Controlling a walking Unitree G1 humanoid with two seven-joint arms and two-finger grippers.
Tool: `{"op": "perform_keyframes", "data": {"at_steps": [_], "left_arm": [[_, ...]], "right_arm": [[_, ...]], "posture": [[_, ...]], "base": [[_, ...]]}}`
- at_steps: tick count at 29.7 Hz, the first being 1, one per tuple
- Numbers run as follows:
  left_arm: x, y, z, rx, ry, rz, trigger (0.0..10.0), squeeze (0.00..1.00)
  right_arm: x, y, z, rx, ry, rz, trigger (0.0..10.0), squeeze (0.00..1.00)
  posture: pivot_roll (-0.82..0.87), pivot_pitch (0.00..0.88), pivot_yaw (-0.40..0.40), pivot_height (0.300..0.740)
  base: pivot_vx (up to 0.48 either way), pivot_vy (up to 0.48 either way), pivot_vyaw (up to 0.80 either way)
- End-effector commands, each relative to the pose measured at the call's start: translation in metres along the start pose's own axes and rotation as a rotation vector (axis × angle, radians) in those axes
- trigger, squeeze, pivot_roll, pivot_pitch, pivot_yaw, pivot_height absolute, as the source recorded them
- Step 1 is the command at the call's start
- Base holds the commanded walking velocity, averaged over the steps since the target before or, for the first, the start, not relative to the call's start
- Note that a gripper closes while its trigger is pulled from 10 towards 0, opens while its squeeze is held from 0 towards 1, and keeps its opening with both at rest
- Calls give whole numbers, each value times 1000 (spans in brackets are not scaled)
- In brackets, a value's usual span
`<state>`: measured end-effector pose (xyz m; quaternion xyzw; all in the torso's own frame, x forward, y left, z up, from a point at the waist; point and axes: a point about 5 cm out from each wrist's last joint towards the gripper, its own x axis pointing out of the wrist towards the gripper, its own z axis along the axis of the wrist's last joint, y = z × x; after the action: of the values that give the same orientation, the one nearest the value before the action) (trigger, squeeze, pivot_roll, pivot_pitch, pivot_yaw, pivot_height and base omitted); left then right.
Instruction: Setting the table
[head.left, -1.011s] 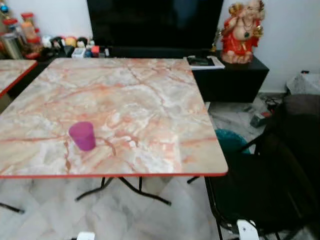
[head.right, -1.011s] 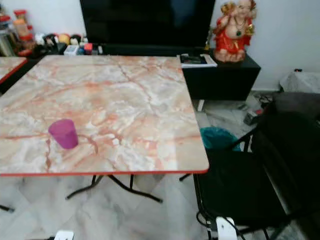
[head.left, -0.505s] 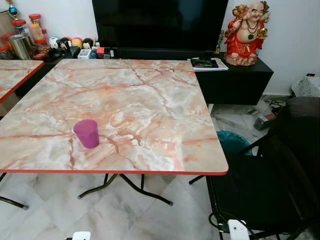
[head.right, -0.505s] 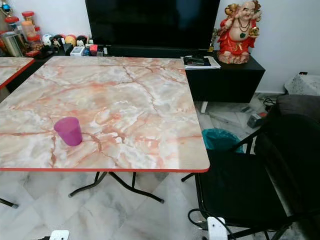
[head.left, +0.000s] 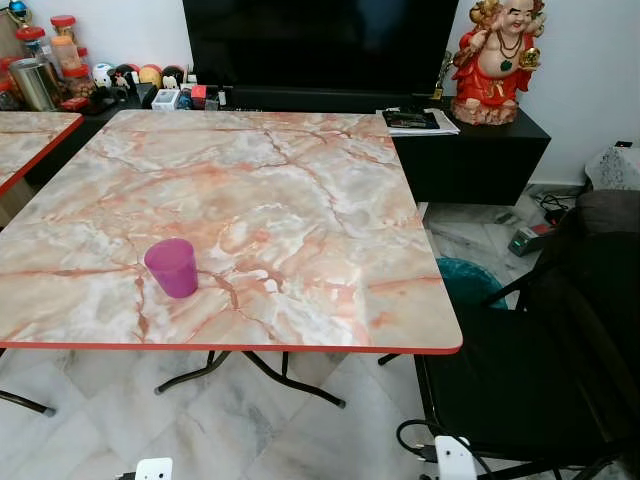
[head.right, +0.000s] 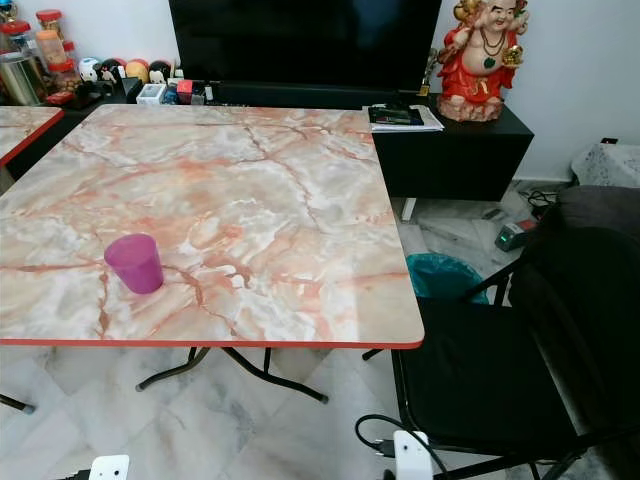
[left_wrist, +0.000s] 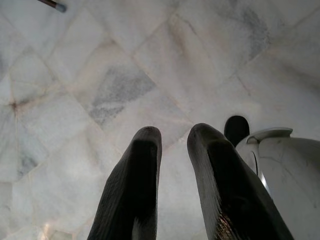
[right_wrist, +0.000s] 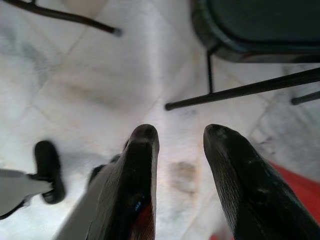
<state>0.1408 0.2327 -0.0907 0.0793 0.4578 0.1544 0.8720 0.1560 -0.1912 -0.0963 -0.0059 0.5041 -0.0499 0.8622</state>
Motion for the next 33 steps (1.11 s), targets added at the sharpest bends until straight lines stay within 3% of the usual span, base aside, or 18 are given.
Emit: {"op": "perform_keyframes", "data": {"at_steps": [1, 2, 3, 4, 8, 10, 13, 17, 22, 24, 27, 32, 33], "left_arm": [[-1, 0, -2, -4, -3, 8, 10000, 0], [-1, 0, -2, -4, -3, 8, 10000, 0], [3, 26, 24, -22, -157, 62, 10000, 0], [4, 37, 39, -32, -240, 78, 10000, 0], [4, 32, 48, -94, -270, 60, 10000, 0], [5, 20, 58, -138, -293, 7, 10000, 0], [5, 13, 66, -124, -317, -2, 10000, 0], [3, 16, 67, -141, -334, 12, 10000, 0], [-3, 42, 60, -292, -397, 131, 10000, 0], [-15, 60, 68, -312, -498, 241, 10000, 0], [-23, 72, 75, -315, -560, 310, 10000, 0], [-49, 98, 116, -317, -761, 422, 10000, 0], [-49, 98, 116, -317, -761, 422, 10000, 0]], "right_arm": [[1, 0, 5, 9, -13, 3, 10000, 0], [1, 0, 5, 9, -13, 3, 10000, 0], [1, -5, 6, 6, -14, -2, 10000, 0], [0, -8, 6, 4, -14, -4, 10000, 0], [0, -8, 7, 0, -16, -1, 10000, 0], [1, -1, 7, 0, -19, 6, 10000, 0], [1, 7, 8, 1, -22, 13, 10000, 0], [1, 12, 8, 4, -25, 17, 10000, 0], [1, 17, 8, -5, -33, 23, 10000, 0], [1, 15, 7, -7, -33, 22, 10000, 0], [1, 12, 5, -10, -29, 20, 10000, 0], [1, 5, 6, -19, -30, 22, 10000, 0], [1, 5, 6, -19, -30, 22, 10000, 0]], "posture": [[25, 0, -46, 740], [25, 0, -46, 740], [25, 0, -46, 740], [35, 0, -47, 740], [34, 0, -45, 740], [29, 0, -42, 740], [22, 0, -38, 740], [23, 0, -35, 740], [35, 0, -38, 740], [38, 0, -39, 740], [44, 0, -42, 740], [41, 0, -44, 740], [41, 0, -44, 740]], "base": [[0, 0, 0], [0, 0, 0], [0, 0, 0], [0, 0, 0], [0, 0, 0], [0, 0, 0], [0, 0, 0], [0, 0, 0], [0, 0, 0], [0, 0, 0], [0, 0, 0], [0, 0, 0], [0, 0, 0]]}}
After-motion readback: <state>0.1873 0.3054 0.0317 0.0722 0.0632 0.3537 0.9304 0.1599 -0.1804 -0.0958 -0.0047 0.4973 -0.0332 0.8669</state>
